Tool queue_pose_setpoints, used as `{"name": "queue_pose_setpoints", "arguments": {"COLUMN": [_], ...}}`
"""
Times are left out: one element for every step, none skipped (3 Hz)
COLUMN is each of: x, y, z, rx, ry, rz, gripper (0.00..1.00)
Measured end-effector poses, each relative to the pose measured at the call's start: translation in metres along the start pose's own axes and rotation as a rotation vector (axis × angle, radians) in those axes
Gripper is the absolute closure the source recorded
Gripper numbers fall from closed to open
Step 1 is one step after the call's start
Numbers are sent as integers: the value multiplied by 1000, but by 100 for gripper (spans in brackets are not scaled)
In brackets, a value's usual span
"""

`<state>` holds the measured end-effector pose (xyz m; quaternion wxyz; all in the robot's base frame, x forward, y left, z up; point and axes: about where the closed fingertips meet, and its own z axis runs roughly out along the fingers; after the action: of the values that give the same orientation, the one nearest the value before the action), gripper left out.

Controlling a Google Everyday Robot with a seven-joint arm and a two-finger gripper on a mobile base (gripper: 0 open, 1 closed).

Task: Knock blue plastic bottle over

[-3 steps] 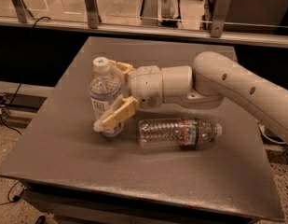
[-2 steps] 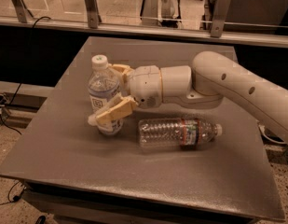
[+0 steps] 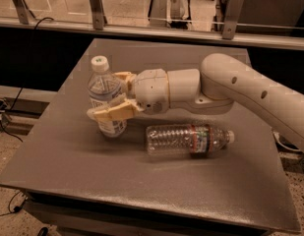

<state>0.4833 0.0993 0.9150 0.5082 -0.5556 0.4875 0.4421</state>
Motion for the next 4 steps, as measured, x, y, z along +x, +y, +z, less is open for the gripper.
{"name": "queue_pose_setpoints", "arguments": {"x": [1,-13,-43,-78], "y": [-9,-32,-57,-67], "z": [-4,-12,-17,-20], "rx": [54,138,203,283], "ry": [50,148,232,342], "rz": [22,26,19,30], "gripper": [88,100,100,100]}}
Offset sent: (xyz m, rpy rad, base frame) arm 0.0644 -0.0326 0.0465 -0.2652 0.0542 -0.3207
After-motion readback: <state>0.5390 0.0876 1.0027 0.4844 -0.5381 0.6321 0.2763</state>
